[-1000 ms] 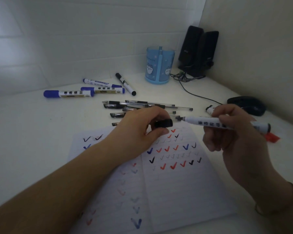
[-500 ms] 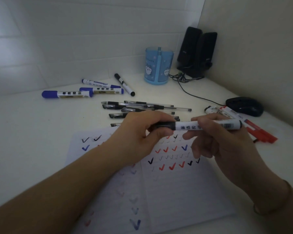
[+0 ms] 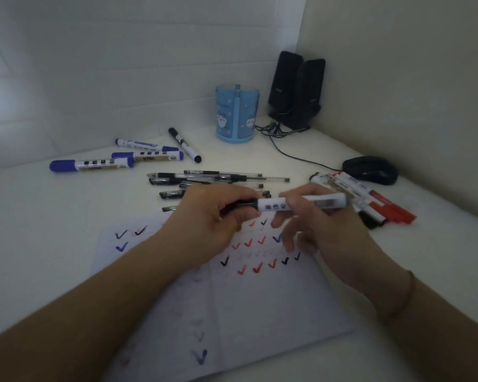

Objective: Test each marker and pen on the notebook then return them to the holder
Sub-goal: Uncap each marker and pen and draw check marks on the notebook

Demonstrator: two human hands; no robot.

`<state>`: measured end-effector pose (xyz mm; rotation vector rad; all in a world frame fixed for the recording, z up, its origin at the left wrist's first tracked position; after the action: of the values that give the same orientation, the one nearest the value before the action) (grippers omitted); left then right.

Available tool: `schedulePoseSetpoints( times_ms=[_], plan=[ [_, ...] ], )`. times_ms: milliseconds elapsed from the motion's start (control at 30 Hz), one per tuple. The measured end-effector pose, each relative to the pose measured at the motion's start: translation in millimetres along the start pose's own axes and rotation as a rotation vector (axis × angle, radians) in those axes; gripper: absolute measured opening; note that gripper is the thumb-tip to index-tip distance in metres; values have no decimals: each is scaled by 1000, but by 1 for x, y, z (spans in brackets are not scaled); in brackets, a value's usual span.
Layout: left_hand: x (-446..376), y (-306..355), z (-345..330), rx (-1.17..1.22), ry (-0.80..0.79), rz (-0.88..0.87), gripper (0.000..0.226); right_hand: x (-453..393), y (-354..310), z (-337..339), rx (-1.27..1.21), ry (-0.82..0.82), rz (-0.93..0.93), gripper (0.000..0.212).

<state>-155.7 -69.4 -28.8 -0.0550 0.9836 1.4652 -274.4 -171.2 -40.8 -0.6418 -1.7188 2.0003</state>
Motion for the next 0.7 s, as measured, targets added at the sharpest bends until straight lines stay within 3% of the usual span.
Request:
schedulePoseSetpoints(
  times_ms=[100, 233, 300, 400, 467, 567, 700],
  plan=[
    [-5, 0, 9, -160, 14, 25, 26, 1, -4, 7, 61, 68, 25, 14],
    [-11, 7, 24, -210, 42, -6, 30, 3, -14, 36, -92, 157, -5, 10],
    [-21, 10, 15, -302, -141, 7, 31, 9, -25, 48, -20, 170, 35, 10],
    [-34, 10, -16, -559, -628, 82, 51, 37, -38, 79, -2, 262, 103, 10],
    [-42, 23, -40, -610, -838, 57, 55, 70, -43, 111, 5, 355, 152, 9],
    [-61, 69, -84, -505, -794, -143, 48, 133, -43, 164, -8, 488, 207, 9],
    [-45, 163, -144, -274, -611, -689, 38, 219, -28, 222, 13, 635, 180, 9]
  ],
)
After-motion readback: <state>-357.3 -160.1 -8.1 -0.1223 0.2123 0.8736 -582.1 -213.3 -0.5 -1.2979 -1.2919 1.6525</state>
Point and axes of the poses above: each hand's wrist, its own x-axis away from the middle knuckle, its own z-axis out of the back of the hand, y = z × x, the point moved 7 cm from there along -x, towards the middle knuckle, and after that the axes turned 8 degrees about -z, right-handed, at the moved point
